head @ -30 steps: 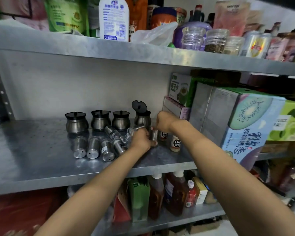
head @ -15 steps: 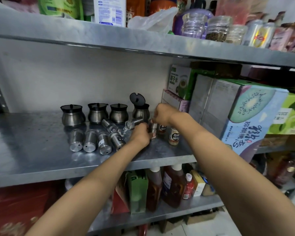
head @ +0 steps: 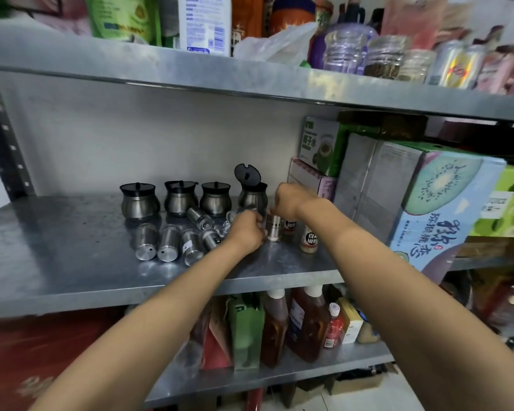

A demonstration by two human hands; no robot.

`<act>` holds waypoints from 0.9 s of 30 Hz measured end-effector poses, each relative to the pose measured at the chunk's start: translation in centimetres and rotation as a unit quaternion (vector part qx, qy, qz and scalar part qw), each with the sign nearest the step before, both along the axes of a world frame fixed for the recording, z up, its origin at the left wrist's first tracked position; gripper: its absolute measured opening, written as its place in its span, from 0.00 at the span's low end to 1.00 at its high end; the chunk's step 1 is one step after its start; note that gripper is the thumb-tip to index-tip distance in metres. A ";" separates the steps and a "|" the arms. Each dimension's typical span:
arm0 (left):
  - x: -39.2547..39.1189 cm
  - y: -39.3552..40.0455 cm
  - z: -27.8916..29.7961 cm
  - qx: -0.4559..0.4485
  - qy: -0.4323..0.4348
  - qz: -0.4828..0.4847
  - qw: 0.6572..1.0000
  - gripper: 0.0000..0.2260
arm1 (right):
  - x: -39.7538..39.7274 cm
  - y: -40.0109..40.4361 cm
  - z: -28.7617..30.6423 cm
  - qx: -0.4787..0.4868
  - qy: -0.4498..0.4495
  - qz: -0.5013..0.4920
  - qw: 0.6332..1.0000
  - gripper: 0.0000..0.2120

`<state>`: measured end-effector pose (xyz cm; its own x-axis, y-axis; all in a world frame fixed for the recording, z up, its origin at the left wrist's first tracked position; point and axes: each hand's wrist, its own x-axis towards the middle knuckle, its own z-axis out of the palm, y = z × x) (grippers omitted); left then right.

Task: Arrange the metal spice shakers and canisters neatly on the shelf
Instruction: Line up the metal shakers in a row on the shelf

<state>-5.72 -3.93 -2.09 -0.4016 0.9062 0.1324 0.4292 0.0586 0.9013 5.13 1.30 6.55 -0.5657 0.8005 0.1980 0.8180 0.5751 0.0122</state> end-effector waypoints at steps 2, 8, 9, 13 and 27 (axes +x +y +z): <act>-0.6 -1.0 1.4 0.010 -0.054 0.010 0.998 0.08 | 0.0 -0.5 0.0 -0.002 0.026 -0.003 1.000 0.13; -3.3 -4.6 3.4 0.058 0.054 0.010 0.997 0.10 | -1.3 -2.4 0.4 -0.016 0.103 0.021 0.994 0.13; -3.9 -5.2 3.5 0.062 0.074 0.009 0.995 0.10 | -1.6 -2.8 0.4 -0.023 0.101 0.028 0.994 0.11; -6.3 -6.6 3.7 0.060 0.189 0.016 0.980 0.07 | -2.3 -3.7 -0.5 -0.059 0.107 0.035 0.992 0.14; -8.7 -9.4 2.9 -0.002 0.378 -0.049 0.925 0.07 | -4.5 -6.7 -4.5 -0.223 0.063 0.133 0.964 0.19</act>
